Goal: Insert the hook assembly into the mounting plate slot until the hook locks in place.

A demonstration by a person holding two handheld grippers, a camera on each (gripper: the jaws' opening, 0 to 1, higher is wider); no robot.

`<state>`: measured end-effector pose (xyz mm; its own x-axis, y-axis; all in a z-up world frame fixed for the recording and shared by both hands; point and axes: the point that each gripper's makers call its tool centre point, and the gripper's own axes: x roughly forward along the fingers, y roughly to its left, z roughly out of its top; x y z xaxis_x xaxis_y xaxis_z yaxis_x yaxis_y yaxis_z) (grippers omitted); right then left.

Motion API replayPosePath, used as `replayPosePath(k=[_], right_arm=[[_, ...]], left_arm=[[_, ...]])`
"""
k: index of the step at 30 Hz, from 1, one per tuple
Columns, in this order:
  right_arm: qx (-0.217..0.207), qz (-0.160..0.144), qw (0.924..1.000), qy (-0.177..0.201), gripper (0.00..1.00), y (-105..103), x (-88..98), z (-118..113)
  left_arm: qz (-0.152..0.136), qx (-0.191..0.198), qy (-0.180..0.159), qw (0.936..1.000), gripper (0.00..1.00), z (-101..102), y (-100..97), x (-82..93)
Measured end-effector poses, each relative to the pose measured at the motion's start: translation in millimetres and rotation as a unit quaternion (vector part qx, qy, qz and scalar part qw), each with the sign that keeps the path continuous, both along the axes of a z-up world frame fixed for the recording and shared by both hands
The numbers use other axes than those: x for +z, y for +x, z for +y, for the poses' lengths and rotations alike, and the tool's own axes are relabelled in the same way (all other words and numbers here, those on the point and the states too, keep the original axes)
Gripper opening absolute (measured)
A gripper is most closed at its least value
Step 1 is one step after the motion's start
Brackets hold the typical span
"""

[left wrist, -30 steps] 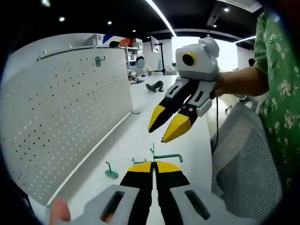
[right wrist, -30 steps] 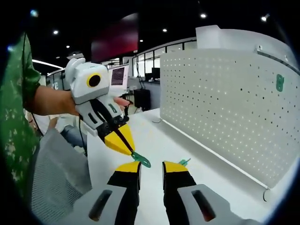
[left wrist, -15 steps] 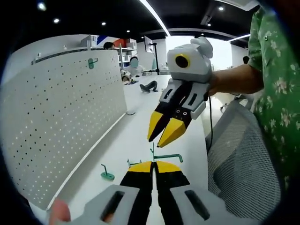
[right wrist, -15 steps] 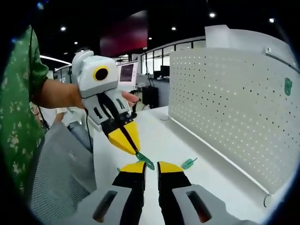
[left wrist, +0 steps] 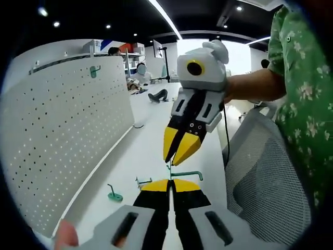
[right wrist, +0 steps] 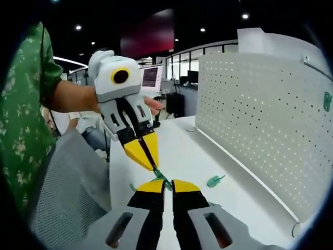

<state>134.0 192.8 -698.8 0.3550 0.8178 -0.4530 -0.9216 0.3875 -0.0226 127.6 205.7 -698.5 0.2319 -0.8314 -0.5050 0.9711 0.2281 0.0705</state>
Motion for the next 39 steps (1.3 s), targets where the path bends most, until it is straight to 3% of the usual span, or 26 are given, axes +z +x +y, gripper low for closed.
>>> replayPosePath(k=[18,39], right_arm=[[0.028,0.0,0.9995,-0.012,0.01,-10.7,-7.3,1.0],[0.031,0.009,0.9995,-0.004,0.0,-13.2,-14.2,2.6]], left_arm=[[0.0,-0.001,-0.003,1.0,0.02,-0.2,-2.8,4.0],[0.006,-0.002,-0.016,0.9998,0.02,-5.6,-2.3,11.5]])
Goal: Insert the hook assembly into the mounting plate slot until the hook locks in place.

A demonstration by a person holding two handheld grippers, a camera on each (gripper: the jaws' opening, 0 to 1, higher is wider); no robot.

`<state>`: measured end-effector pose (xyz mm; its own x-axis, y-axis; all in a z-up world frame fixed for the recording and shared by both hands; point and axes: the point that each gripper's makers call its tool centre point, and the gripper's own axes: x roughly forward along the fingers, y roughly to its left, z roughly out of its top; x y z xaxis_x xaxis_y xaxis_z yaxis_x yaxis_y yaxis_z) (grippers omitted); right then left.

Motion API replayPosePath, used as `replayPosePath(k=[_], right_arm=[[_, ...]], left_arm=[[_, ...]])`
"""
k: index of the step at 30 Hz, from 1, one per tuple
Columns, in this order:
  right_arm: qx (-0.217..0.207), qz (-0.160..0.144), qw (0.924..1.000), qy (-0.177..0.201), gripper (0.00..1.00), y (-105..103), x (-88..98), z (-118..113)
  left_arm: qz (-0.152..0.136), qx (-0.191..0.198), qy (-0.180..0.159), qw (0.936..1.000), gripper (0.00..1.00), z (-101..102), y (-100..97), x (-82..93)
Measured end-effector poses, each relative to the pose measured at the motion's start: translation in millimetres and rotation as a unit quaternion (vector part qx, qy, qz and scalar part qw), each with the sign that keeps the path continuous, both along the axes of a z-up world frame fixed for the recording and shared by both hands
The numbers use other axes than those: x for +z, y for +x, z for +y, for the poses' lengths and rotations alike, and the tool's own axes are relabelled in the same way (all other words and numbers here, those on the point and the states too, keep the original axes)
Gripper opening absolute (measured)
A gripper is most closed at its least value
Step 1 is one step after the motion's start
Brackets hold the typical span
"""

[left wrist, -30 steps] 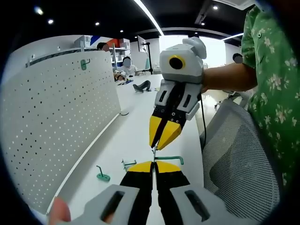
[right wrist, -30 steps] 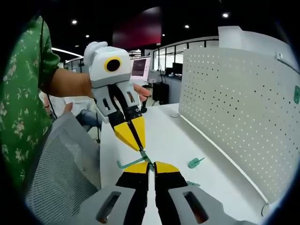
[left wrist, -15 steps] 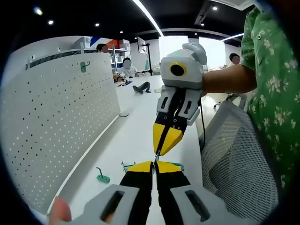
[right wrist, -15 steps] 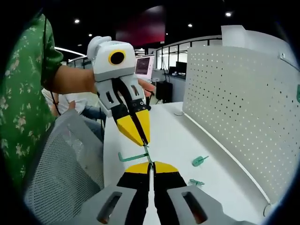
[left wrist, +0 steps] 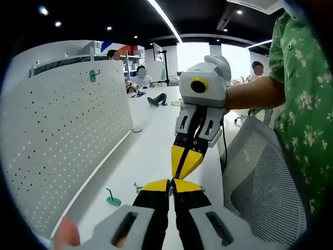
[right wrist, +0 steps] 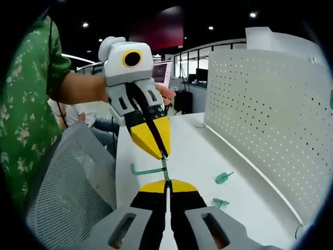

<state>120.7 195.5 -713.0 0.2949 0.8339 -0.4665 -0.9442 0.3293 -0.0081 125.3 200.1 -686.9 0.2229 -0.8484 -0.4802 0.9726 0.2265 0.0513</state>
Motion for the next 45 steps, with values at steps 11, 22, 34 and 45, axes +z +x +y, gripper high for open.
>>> replayPosePath(k=[11,22,34,45], right_arm=[[-0.005,0.002,1.0,0.004,0.0,2.5,-2.1,0.6],[-0.019,0.011,0.9997,0.009,0.01,5.7,-3.7,-2.2],[-0.033,-0.004,0.9994,0.011,0.03,12.5,-1.5,-4.9],[-0.038,-0.018,0.9991,0.006,0.05,13.5,1.4,-9.6]], left_arm=[[0.008,0.003,-0.005,1.0,0.02,-2.3,0.6,0.8],[0.019,0.004,-0.001,0.9998,0.01,-3.6,0.3,-2.2],[0.022,0.012,0.002,0.9997,0.01,-3.7,3.8,-3.9],[0.026,0.023,0.011,0.9993,0.01,2.1,9.7,-8.4]])
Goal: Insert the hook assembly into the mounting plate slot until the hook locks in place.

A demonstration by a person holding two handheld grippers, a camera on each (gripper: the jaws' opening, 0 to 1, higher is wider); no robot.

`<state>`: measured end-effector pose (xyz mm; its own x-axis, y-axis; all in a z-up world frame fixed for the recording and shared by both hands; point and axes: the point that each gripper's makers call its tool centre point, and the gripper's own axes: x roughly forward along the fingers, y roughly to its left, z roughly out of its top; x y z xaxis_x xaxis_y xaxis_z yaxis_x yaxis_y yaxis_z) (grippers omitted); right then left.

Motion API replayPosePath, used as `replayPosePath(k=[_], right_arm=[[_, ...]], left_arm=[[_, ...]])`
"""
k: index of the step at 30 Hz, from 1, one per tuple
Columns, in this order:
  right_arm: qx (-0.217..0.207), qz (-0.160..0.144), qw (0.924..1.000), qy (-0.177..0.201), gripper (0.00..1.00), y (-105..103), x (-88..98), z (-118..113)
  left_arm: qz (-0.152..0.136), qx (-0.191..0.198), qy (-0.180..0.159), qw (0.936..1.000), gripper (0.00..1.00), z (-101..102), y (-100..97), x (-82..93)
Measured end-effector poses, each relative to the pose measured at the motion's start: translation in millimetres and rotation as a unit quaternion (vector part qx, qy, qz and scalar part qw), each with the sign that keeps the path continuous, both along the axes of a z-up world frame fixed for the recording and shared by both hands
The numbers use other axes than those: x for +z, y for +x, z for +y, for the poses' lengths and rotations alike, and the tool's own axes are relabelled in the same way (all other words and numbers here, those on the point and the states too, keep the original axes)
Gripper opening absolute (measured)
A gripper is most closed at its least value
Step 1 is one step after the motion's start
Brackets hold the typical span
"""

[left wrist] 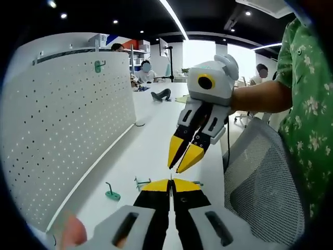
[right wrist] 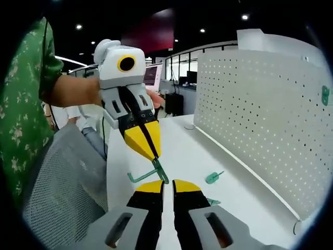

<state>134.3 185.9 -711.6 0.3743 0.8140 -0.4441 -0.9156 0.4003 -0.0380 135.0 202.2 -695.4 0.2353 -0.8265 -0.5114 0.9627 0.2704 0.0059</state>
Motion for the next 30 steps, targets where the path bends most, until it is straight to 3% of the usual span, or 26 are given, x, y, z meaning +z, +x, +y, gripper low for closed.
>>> replayPosePath(k=[21,30], right_arm=[[-0.01,-0.033,0.9994,-0.011,0.08,3.1,8.2,-5.1],[-0.014,-0.061,0.9978,-0.021,0.12,7.1,14.0,-2.6]], left_arm=[[0.001,0.052,0.002,0.9987,0.01,10.7,36.7,-4.2],[0.009,0.071,-0.006,0.9974,0.01,15.5,51.1,-3.8]])
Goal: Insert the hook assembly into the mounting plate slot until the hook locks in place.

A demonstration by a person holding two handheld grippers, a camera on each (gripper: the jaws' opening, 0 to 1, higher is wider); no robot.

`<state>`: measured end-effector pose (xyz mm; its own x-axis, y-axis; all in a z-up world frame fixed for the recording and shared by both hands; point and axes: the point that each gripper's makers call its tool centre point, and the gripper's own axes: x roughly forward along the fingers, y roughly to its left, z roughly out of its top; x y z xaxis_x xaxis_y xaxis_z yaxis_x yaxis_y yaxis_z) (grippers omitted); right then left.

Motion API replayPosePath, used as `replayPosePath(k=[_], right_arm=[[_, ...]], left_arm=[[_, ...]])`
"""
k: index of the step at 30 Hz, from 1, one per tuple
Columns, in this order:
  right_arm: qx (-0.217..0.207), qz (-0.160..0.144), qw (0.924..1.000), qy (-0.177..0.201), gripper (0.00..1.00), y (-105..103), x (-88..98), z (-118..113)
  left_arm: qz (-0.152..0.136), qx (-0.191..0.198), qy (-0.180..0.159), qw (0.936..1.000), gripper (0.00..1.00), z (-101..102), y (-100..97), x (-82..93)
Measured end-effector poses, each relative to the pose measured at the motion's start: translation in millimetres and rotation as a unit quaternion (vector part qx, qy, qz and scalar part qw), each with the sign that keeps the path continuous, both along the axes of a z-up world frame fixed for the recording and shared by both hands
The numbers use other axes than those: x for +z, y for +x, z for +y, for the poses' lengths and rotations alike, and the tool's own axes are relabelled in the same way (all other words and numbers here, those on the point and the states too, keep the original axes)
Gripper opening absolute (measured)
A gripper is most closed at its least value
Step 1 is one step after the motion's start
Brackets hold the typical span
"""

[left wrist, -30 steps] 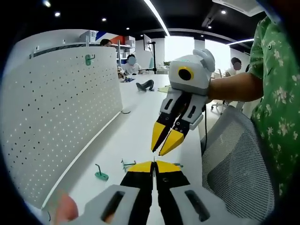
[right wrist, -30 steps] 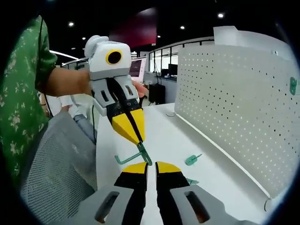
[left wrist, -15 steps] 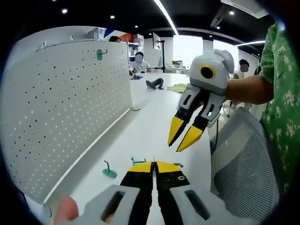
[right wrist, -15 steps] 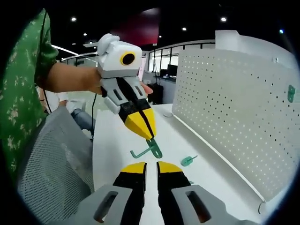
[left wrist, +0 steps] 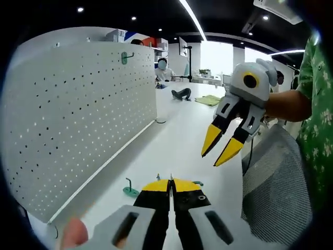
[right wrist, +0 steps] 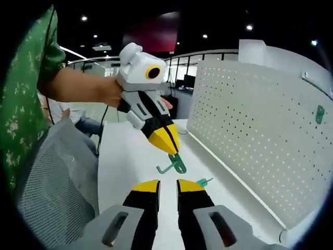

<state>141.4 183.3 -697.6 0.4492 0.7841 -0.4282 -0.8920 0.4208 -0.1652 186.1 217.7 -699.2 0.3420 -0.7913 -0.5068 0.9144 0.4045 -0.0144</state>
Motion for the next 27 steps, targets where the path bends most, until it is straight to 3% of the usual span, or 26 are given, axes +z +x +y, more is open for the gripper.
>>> replayPosePath(k=[11,23,27], right_arm=[[-0.007,-0.037,0.9991,-0.018,0.16,4.7,4.3,0.1],[-0.006,-0.073,0.9963,-0.045,0.32,6.3,4.9,1.0],[-0.006,-0.113,0.9908,-0.073,0.34,8.9,5.0,1.2]], left_arm=[[0.006,0.012,0.004,0.9999,0.01,1.1,8.4,-3.0],[0.02,0.022,0.003,0.9996,0.01,0.6,13.0,-6.6],[0.029,0.028,0.0,0.9992,0.01,0.0,13.8,-7.1]])
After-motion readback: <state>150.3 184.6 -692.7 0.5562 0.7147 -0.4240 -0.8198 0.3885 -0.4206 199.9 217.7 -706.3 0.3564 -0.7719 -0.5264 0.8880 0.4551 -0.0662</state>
